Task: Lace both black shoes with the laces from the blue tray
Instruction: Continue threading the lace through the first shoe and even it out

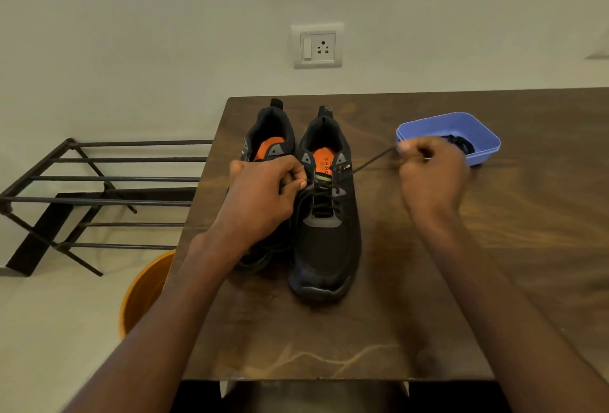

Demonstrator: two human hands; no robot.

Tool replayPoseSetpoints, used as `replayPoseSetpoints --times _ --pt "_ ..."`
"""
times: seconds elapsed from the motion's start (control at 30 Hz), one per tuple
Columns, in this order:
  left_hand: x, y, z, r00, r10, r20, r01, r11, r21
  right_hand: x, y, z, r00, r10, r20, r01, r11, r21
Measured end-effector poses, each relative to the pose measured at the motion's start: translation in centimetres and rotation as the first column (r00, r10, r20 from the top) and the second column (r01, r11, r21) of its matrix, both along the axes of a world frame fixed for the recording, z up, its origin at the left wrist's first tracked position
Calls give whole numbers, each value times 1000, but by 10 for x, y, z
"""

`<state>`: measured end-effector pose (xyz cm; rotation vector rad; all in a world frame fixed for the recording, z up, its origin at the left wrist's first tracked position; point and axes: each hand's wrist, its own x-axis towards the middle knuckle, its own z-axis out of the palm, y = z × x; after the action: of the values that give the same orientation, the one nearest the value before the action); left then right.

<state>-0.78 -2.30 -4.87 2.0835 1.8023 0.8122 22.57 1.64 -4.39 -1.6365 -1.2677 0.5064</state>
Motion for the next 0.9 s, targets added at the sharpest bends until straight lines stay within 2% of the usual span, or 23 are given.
replayPoseSetpoints --times 0.03,0.1,0.17,0.23,0.3,0.33,0.4,0.47,0.5,0.57,0.63,0.67,0.73,0.8,0.9 --pt "0 0 1 1000 2 -5 -2 1000 5 9 3 1 996 -92 7 92 995 31" --pt "0 0 1 1000 10 -5 -10 1000 11 17 3 -2 986 -74 150 63 995 74" --pt "0 0 1 1000 19 -5 -18 1000 11 9 -1 -3 953 136 269 -147 989 22" --pt "-1 0 1 1000 12 -2 -12 1000 15 -8 -8 -3 871 358 336 -351 933 -83" --pt "-4 0 0 1000 5 -9 -5 1000 2 -20 -14 -5 807 496 321 -469 868 -162" --pt "-6 0 0 1000 5 -8 -5 1000 -14 -22 -15 -5 810 520 272 -488 854 -178" --pt "-10 0 1 1000 4 2 -4 999 -32 -17 -12 -3 883 450 134 -429 889 -158" --pt "-12 1 2 1000 5 2 -5 999 -34 -5 -6 0 968 249 -23 -250 962 -106" --pt "-13 1 3 1000 9 0 -9 1000 -30 2 -3 1 988 142 -55 -147 984 -101" --pt "-12 0 4 1000 19 -12 -19 1000 -24 12 2 -3 996 53 70 -44 992 -117" --pt "-12 -1 4 1000 19 -12 -20 1000 -21 9 0 -8 961 145 235 -126 987 -96" --pt "-12 -1 4 1000 16 -10 -16 1000 -21 4 -3 -9 937 231 263 -217 973 -83" --pt "-11 -2 4 1000 16 -23 -16 1000 -11 -11 -9 -3 880 408 243 -392 913 -113" --pt "-10 -2 3 999 15 -33 -16 1000 -12 -23 -15 -3 835 516 194 -496 857 -141" --pt "-10 -1 3 1000 6 -17 -7 999 -41 -21 -13 -6 862 479 167 -462 877 -136"
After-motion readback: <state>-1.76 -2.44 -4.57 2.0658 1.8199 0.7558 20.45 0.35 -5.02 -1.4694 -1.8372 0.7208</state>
